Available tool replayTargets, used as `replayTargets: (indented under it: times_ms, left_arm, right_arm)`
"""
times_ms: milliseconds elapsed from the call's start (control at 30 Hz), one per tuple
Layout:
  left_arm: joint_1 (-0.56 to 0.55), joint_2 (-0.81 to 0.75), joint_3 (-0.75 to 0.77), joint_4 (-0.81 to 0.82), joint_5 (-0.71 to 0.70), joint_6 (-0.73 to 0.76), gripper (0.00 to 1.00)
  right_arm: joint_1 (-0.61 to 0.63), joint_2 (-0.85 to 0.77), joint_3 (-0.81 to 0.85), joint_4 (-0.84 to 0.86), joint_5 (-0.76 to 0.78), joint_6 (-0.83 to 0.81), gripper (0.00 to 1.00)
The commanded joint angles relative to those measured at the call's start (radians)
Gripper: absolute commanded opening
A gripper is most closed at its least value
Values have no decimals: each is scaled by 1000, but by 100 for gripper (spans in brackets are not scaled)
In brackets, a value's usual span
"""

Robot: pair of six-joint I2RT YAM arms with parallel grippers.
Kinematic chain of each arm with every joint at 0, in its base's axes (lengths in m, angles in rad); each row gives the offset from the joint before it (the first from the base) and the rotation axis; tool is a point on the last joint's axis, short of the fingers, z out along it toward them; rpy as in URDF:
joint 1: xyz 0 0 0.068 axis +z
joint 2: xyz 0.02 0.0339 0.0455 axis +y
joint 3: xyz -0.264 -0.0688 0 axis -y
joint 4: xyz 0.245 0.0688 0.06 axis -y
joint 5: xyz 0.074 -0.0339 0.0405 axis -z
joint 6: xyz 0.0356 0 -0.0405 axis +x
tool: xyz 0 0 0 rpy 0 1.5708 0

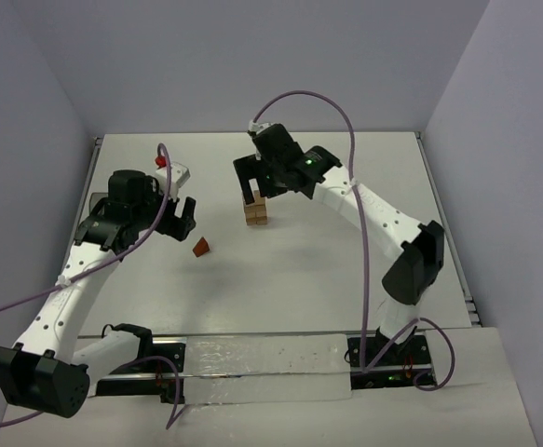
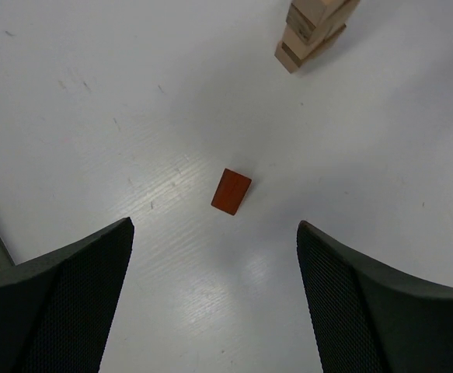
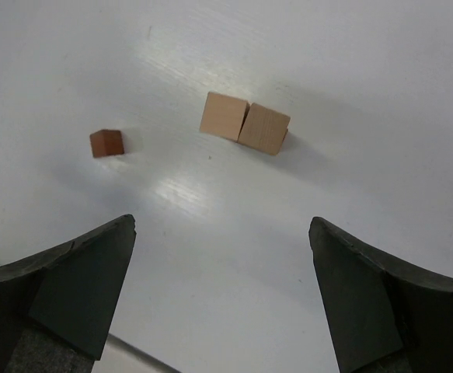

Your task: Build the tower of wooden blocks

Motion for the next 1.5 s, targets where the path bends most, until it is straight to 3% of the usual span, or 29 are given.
replayTargets:
  times_ms: [0,300,567,800,1467]
  left_arm:
    - [5,109,83,-177,70,171,87]
    - [-30,399,194,-258,49,227,75]
    - [-88,544,234,-203,47,207,67]
    - [-93,639,256,-180,102,255,65]
    - [-119,751,270,-147,-30,253,60]
  right_arm:
    - [-61,-169,-66,48,-151,-114,100]
    - [-332,-367,-203,75,-414,-168,100]
    - [-544,-513,-359,119,-508,-138,100]
    - [-588,-539,-381,118,-540,-122,100]
    - [-613,-511,-385,126,-606,-85,100]
